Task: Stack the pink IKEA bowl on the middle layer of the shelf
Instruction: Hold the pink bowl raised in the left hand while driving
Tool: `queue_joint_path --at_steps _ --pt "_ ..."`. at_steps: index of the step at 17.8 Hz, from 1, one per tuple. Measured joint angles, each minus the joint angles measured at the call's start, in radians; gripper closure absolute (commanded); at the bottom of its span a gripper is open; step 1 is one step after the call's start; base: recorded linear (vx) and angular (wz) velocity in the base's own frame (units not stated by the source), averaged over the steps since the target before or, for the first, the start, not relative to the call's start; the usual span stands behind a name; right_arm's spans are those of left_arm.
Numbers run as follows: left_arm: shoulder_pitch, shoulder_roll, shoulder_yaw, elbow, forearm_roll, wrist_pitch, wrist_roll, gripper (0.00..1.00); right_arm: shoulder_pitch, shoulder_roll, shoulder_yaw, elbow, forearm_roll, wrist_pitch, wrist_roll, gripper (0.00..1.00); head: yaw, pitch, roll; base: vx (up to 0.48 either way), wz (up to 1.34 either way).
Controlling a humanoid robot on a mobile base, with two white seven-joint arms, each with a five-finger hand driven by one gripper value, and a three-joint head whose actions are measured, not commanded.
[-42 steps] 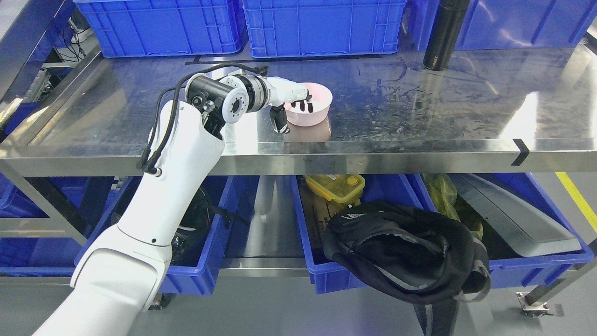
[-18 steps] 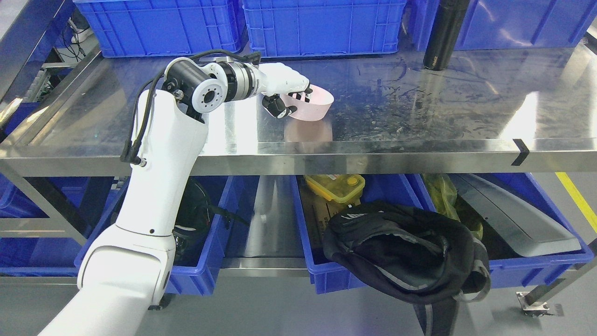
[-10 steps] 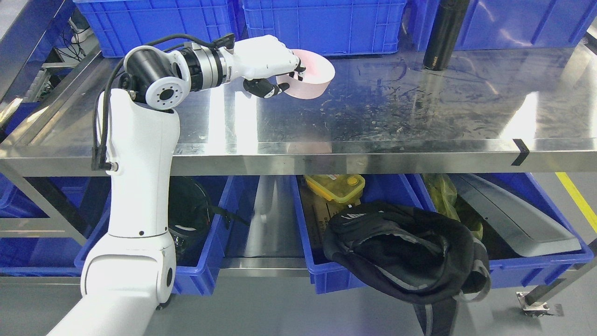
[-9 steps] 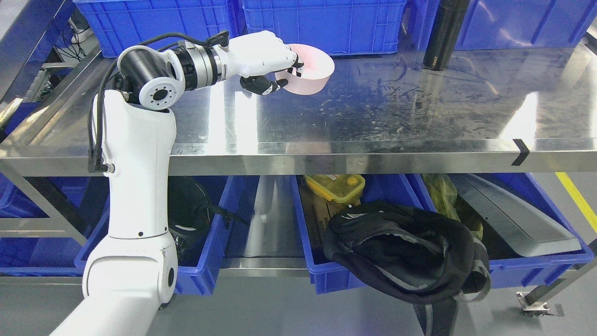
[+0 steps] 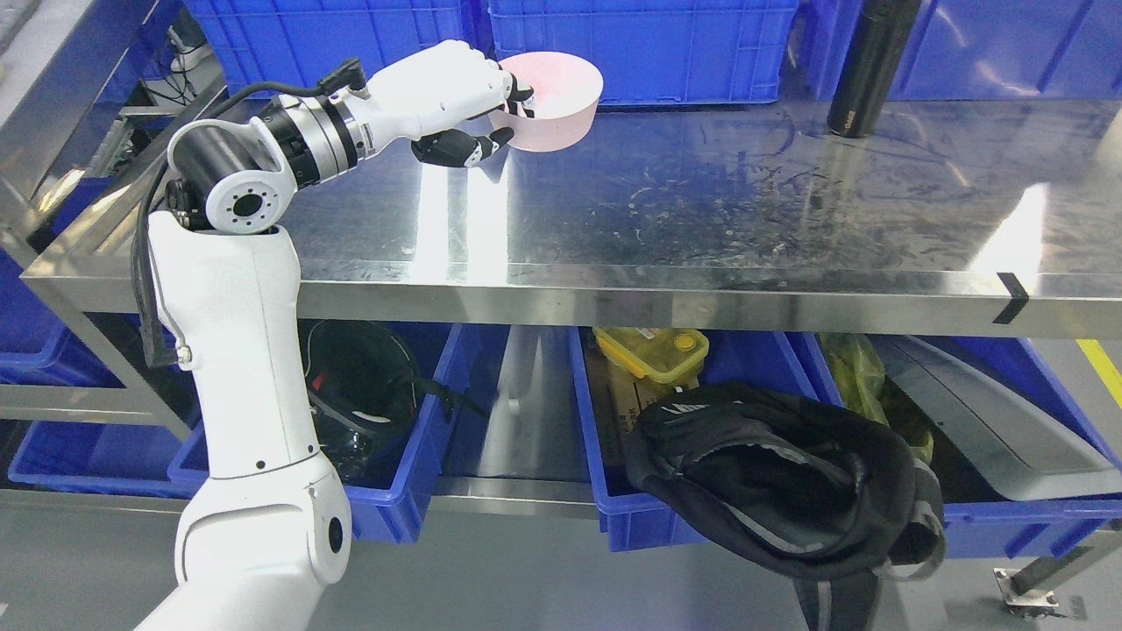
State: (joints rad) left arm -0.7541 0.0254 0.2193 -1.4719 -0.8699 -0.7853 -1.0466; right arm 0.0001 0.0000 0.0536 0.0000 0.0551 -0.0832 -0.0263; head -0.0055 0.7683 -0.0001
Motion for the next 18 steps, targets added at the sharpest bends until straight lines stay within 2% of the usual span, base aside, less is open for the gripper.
queue_joint_path --at_steps 10,18 --pt "0.011 -0.017 0.046 -0.022 0.008 0.0 -0.002 1.0 0.0 0.0 0.0 0.0 0.0 0.0 -0.001 0.0 0.0 0.0 0.0 -0.002 0.59" --pt "0.01 -0.021 0.044 -0.028 0.009 0.0 -0.002 1.0 0.0 0.0 0.0 0.0 0.0 0.0 -0.005 0.0 0.0 0.0 0.0 -0.033 1.29"
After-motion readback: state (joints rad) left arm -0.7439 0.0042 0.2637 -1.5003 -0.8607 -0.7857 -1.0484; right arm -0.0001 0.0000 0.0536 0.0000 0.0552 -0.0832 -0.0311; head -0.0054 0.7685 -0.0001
